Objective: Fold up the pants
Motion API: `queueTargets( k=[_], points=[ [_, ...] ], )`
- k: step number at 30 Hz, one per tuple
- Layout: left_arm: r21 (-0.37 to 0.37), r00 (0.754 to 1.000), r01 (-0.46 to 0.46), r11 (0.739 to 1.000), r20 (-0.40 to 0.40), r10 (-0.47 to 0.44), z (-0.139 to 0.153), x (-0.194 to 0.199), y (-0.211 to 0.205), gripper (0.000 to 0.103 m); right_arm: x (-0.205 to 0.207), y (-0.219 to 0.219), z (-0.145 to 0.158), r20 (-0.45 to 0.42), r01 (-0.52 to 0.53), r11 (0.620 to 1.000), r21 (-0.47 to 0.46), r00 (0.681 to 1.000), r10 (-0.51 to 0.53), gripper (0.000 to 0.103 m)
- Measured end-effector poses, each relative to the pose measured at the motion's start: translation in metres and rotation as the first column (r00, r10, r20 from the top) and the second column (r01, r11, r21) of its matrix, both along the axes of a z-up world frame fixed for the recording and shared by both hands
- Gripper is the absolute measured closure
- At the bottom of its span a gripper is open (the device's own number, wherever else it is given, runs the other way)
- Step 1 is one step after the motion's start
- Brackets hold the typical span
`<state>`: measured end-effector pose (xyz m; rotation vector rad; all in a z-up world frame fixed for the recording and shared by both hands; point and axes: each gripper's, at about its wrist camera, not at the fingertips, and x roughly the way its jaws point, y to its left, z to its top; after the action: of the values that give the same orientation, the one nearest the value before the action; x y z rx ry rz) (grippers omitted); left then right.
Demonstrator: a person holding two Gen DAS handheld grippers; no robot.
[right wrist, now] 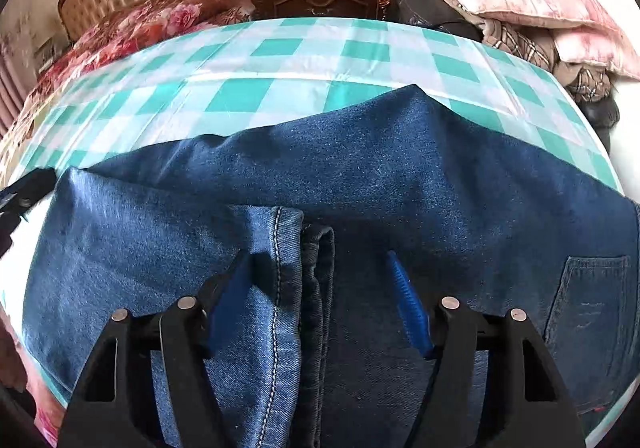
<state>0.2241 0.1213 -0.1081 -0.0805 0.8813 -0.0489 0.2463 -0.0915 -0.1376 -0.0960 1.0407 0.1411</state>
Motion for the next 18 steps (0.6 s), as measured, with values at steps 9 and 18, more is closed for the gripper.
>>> queueTargets(
  k=[9, 18],
  points=[
    [-0.076, 0.993, -0.11, 0.991, -0.059, 0.106, -0.015, 0.017, 0.031, 0.074, -0.001, -0.003, 0.007, 0.0, 0.006, 1.0, -0.007, 1.0, -0.006, 0.047],
    [0.011, 0.996, -0.073, 0.997, -0.054, 0.073, -0.024, -0.095, 0.031, 0.074, -0.052, 0.014, 0.021, 0.036, -0.11, 0.993, -0.032, 0.993, 0.111, 0.065]
  ],
)
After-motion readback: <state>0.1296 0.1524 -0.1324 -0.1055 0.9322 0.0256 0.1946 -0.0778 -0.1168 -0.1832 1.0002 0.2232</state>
